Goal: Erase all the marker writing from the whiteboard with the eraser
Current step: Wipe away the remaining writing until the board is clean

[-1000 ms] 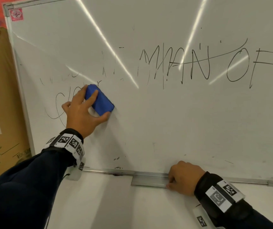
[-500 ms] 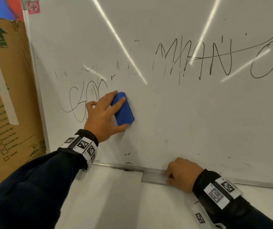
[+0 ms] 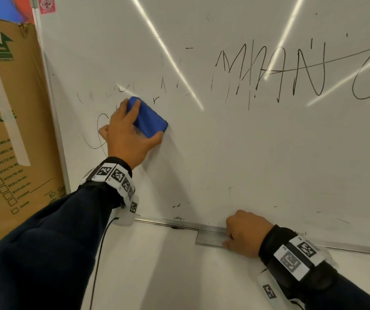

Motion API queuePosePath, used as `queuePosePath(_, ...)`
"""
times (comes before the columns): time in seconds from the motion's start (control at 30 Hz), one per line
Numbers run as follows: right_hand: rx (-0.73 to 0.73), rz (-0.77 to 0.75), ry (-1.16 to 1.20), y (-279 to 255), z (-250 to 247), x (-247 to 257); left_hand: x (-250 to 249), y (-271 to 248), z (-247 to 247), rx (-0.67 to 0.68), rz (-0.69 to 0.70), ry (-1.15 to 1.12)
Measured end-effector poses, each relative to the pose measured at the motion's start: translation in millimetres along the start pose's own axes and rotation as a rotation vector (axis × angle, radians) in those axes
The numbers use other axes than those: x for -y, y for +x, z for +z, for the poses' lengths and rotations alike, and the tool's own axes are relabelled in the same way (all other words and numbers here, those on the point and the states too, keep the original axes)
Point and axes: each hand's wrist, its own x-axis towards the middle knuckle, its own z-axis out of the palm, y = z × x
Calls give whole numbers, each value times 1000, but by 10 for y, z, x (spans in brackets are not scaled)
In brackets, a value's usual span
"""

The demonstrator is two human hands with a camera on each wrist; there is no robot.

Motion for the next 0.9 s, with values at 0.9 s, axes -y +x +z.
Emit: queuePosePath(0.9,13,97,-247,39,54,442,487,-102,-203,95,187,228)
